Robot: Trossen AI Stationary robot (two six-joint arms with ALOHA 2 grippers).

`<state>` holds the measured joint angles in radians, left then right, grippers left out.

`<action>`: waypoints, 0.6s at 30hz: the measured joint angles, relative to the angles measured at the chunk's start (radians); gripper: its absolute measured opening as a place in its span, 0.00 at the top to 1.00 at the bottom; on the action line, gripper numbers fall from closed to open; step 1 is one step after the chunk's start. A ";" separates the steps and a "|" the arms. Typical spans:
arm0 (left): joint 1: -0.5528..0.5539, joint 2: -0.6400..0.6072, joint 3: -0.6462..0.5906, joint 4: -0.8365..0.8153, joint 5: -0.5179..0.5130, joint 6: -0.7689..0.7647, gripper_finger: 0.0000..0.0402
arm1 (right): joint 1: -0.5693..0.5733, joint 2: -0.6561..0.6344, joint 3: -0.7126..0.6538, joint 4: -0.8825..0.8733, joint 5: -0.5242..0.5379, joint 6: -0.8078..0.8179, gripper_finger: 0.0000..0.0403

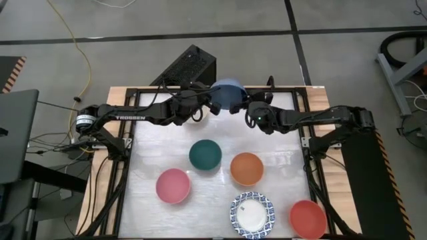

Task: Nest bowls inside each other
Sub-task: Stack the blue bowl onto the white and blue bowl

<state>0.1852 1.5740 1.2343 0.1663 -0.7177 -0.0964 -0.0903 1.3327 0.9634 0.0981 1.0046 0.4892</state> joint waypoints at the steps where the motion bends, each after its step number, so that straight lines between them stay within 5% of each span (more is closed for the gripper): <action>1: 0.001 -0.001 0.000 0.002 0.029 0.010 0.94 | -0.005 -0.001 0.000 -0.013 -0.005 0.028 0.96; 9: -0.008 -0.015 0.001 -0.068 0.177 0.089 0.61 | -0.047 -0.033 -0.002 -0.178 -0.141 0.228 0.99; 18: -0.003 -0.105 0.001 -0.212 0.428 0.050 0.34 | -0.239 -0.157 0.001 -0.418 -0.671 0.364 0.99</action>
<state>0.1819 1.4690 1.2350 -0.0453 -0.2901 -0.0464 -0.3296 1.1754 0.9642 -0.3194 0.3336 0.8528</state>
